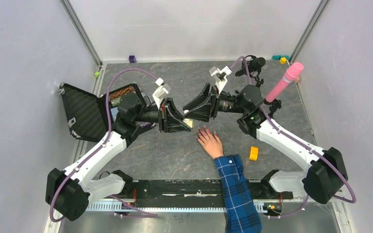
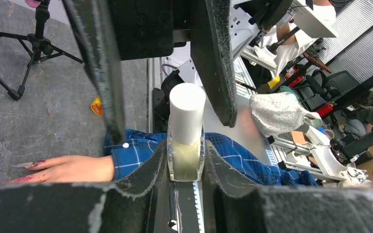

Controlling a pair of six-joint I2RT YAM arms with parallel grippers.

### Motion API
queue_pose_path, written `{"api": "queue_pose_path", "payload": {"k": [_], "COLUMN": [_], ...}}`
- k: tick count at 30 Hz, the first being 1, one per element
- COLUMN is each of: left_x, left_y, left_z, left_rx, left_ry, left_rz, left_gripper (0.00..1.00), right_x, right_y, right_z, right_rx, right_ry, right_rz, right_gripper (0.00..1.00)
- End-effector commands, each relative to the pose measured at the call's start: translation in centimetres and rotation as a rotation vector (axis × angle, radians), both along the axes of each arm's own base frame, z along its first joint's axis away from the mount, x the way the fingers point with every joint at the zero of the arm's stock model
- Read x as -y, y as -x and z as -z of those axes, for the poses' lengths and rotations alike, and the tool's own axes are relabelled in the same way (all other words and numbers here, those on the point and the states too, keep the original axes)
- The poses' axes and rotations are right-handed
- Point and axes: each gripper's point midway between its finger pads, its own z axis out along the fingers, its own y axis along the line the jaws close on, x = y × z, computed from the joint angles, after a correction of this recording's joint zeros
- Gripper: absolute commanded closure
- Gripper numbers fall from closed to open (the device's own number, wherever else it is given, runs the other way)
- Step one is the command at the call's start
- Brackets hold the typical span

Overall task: Paint the nails
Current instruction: Screw the nail polish bottle.

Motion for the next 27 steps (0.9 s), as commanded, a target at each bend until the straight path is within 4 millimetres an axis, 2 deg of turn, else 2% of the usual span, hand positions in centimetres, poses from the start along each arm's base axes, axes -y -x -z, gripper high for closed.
{"api": "queue_pose_path", "payload": {"k": [1, 3, 5, 10, 15, 22, 27], "left_x": [0.0, 0.0, 0.0, 0.0, -0.2, -0.9, -1.4], "left_y": [0.6, 0.5, 0.4, -0.4, -2.0, -4.3, -5.9], "left_z": [-0.9, -0.9, -1.0, -0.8, -0.3, 0.0, 0.4], "left_rx": [0.013, 0.012, 0.02, 0.029, 0.046, 0.045, 0.02], "left_ry": [0.017, 0.019, 0.024, 0.005, -0.028, -0.044, -0.055], "left_rz": [0.034, 0.024, 0.013, -0.043, -0.158, -0.304, -0.39], "left_gripper": [0.98, 0.98, 0.98, 0.98, 0.98, 0.98, 0.98], "right_x": [0.1, 0.0, 0.0, 0.0, 0.2, 1.0, 0.7], "right_y": [1.3, 1.3, 1.4, 1.7, 0.8, -2.3, -3.2], "right_z": [-2.5, -2.3, -2.1, -1.2, 0.3, 3.4, 4.9], "right_rx": [0.06, 0.052, 0.046, 0.033, 0.04, 0.047, 0.031], "right_ry": [-0.072, -0.068, -0.062, -0.037, 0.036, 0.213, 0.3], "right_rz": [-0.058, -0.063, -0.073, -0.085, -0.012, 0.224, 0.35], "right_gripper": [0.5, 0.61, 0.78, 1.0, 1.0, 1.0, 1.0]}}
